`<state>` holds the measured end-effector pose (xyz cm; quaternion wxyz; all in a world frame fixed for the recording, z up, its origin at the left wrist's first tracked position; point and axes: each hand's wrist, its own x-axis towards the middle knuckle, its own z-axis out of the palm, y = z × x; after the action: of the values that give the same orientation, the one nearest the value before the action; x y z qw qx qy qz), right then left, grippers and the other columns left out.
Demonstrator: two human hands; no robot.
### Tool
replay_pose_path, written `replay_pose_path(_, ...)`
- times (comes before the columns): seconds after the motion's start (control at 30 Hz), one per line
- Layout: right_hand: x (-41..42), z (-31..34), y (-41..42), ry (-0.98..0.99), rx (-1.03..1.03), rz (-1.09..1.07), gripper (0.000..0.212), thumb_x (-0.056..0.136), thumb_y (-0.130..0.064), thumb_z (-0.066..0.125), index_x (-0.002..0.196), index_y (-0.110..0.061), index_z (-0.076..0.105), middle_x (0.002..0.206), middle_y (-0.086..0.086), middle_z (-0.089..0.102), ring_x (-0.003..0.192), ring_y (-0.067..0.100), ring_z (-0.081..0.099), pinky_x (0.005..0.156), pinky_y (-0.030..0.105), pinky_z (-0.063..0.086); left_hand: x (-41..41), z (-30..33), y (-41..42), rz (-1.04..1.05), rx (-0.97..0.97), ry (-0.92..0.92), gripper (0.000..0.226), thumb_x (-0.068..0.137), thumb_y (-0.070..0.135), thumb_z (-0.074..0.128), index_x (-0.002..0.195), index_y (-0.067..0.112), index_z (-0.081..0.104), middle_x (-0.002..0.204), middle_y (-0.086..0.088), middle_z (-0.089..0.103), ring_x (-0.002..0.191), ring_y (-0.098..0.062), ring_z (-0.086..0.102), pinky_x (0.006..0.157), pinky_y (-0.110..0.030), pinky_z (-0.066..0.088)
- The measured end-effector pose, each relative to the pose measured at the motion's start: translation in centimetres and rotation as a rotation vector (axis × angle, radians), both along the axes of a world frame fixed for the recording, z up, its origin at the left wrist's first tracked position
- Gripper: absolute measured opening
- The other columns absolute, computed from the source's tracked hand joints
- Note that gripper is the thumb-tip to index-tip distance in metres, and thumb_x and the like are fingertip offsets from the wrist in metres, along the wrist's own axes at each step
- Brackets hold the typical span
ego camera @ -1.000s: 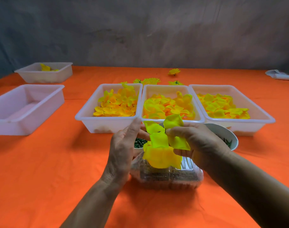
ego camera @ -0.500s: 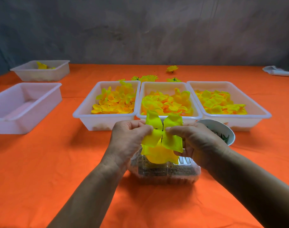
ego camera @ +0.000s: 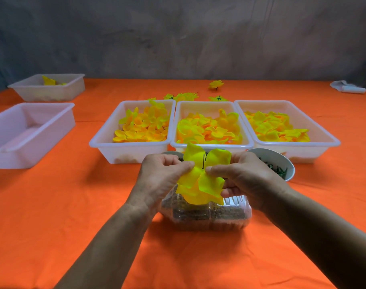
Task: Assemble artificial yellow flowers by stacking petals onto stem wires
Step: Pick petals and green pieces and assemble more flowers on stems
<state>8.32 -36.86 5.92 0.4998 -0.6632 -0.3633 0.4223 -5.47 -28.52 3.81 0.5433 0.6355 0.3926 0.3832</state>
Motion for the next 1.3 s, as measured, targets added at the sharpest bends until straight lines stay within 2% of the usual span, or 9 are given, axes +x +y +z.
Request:
replay_pose_path(0.07,0.0,0.0,-0.1,-0.006,-0.001,0.017,0.007,0.083,-0.008,0.067,0.088,-0.012,0.068,0.068,0.003,0.071,0.047,0.013,0.062,0.041,0.019,0.047,0.1,0.0,0.1,0.009,0.002,0.009,0.027,0.077,0.009,0.073,0.07,-0.014,0.062,0.078,-0.009,0.057,0.067,-0.009,0.051,0.053,-0.009,0.04)
replay_pose_path(0.3,0.6,0.0,-0.5,-0.048,0.02,-0.013,0.009,0.084,-0.011,0.065,0.093,-0.012,0.067,0.072,-0.001,0.069,0.051,0.009,0.062,0.047,0.024,0.043,0.5,-0.2,0.6,0.041,0.023,0.022,0.032,0.077,0.011,0.073,0.079,-0.018,0.06,0.077,-0.008,0.054,0.073,-0.014,0.048,0.051,-0.009,0.038)
replay_pose_path(0.43,0.6,0.0,-0.7,0.053,0.033,-0.053,0.014,0.082,-0.001,0.065,0.091,-0.012,0.061,0.063,0.002,0.068,0.044,0.013,0.062,0.039,0.021,0.044,0.7,0.0,0.7,0.037,0.019,0.046,0.029,0.078,0.012,0.071,0.08,-0.016,0.063,0.074,-0.01,0.057,0.07,-0.013,0.05,0.051,-0.009,0.038)
replay_pose_path(0.53,0.5,0.2,-0.6,0.154,0.022,-0.044,0.025,0.082,0.002,0.064,0.099,-0.013,0.056,0.058,0.002,0.068,0.045,0.016,0.064,0.037,0.02,0.044,0.8,0.2,0.7,0.037,0.011,0.072,0.026,0.079,0.013,0.071,0.081,-0.013,0.066,0.072,-0.009,0.058,0.069,-0.014,0.05,0.049,-0.011,0.037)
replay_pose_path(0.7,0.5,0.3,-0.6,0.129,0.007,-0.017,0.024,0.082,0.002,0.064,0.1,-0.013,0.058,0.057,0.001,0.067,0.046,0.016,0.064,0.037,0.02,0.044,1.0,0.6,0.7,0.023,-0.018,0.11,0.02,0.081,0.012,0.069,0.079,-0.008,0.067,0.068,-0.004,0.056,0.065,-0.011,0.049,0.052,-0.013,0.039)
replay_pose_path(0.97,0.4,0.2,-0.8,0.014,-0.043,-0.013,0.013,0.082,-0.009,0.069,0.092,-0.008,0.061,0.078,0.011,0.067,0.046,0.014,0.062,0.036,0.019,0.041,1.4,0.8,0.4,0.024,-0.008,0.142,0.023,0.083,0.011,0.067,0.079,-0.011,0.065,0.072,-0.011,0.046,0.061,-0.012,0.038,0.041,-0.011,0.029)
replay_pose_path(1.03,0.4,0.1,-0.9,0.012,-0.04,-0.026,0.016,0.081,-0.005,0.069,0.094,-0.01,0.061,0.075,0.009,0.067,0.045,0.015,0.062,0.036,0.018,0.04,1.3,0.7,0.4,0.013,-0.013,0.142,0.025,0.083,0.015,0.067,0.077,-0.009,0.064,0.073,-0.01,0.047,0.064,-0.014,0.041,0.046,-0.013,0.032)
replay_pose_path(1.13,0.4,0.1,-0.9,0.023,-0.037,-0.028,0.019,0.08,0.001,0.067,0.093,-0.013,0.063,0.066,0.006,0.066,0.043,0.017,0.061,0.035,0.018,0.039,1.0,0.7,0.3,-0.033,-0.071,0.102,0.031,0.083,0.019,0.068,0.09,-0.011,0.067,0.081,-0.012,0.058,0.075,-0.018,0.052,0.068,-0.026,0.041)
replay_pose_path(1.3,0.5,0.1,-0.9,0.011,-0.046,-0.01,0.008,0.084,-0.004,0.065,0.089,-0.009,0.064,0.065,0.008,0.066,0.043,0.016,0.061,0.034,0.017,0.038,0.8,0.9,0.2,-0.061,-0.085,0.106,0.029,0.08,0.015,0.069,0.095,-0.01,0.067,0.087,-0.016,0.064,0.079,-0.019,0.055,0.073,-0.03,0.042)
